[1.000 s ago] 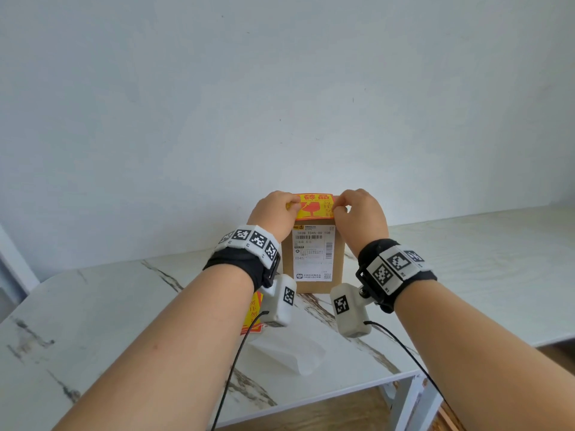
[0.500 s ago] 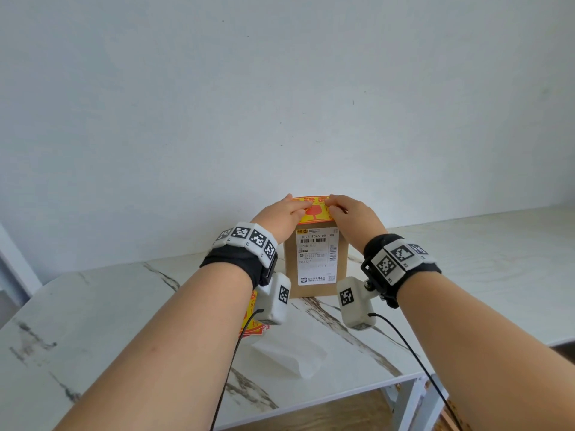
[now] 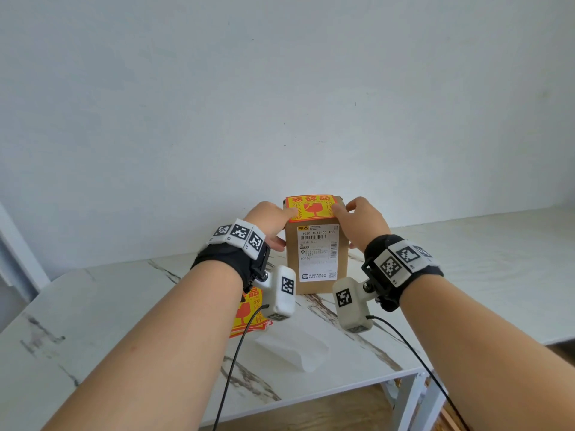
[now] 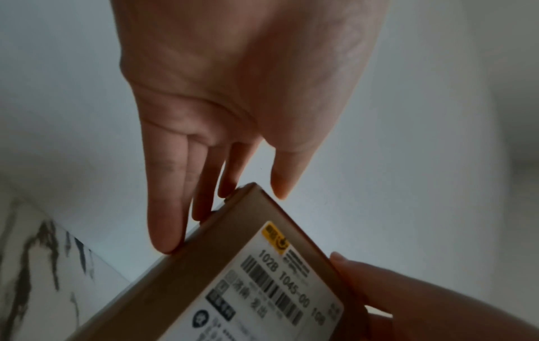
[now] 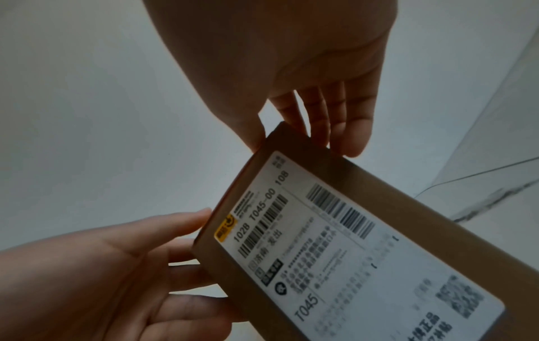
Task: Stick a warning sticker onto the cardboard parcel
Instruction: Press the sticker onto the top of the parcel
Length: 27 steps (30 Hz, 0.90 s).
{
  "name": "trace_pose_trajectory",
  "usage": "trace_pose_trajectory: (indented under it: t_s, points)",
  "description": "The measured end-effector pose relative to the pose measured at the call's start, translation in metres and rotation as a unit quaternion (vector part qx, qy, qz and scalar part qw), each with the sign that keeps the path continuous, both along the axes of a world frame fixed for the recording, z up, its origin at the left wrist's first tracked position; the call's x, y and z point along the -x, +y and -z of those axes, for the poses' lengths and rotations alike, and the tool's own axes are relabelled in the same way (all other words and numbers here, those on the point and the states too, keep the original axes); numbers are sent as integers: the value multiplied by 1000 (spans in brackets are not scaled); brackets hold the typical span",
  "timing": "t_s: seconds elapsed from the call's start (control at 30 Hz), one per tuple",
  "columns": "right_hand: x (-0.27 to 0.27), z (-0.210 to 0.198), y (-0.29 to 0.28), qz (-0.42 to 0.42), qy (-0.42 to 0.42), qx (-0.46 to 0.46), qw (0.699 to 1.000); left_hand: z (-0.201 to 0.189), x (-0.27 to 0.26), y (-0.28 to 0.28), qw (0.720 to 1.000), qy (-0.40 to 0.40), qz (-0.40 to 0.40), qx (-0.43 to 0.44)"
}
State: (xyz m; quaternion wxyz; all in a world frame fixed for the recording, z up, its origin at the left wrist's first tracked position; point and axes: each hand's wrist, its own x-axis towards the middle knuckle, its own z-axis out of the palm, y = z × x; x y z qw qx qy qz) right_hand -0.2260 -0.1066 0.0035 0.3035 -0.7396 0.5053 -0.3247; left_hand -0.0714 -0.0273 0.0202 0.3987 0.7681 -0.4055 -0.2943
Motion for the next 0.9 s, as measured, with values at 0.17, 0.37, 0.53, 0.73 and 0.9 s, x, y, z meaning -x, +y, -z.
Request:
trace_pose_trajectory:
  t_s: [0.17, 0.37, 0.53, 0.73, 0.9]
  points:
    - [-15, -2, 1, -22, -3, -1, 1000, 0, -9, 0, 1000, -8, -5, 11]
    - [-36, -4, -6, -47, -36, -6, 998, -2, -25, -1, 998, 3, -38, 42]
    - [-64, -3, -9, -87, -35, 10, 996, 2, -41, -3, 995, -41, -72, 50]
    - [-86, 1, -9, -110, -20, 20, 994, 11, -57, -11, 993, -80, -76, 40]
    - [-92, 5, -12, -110, -11, 32, 993, 17, -59, -14, 990, -103, -86, 48]
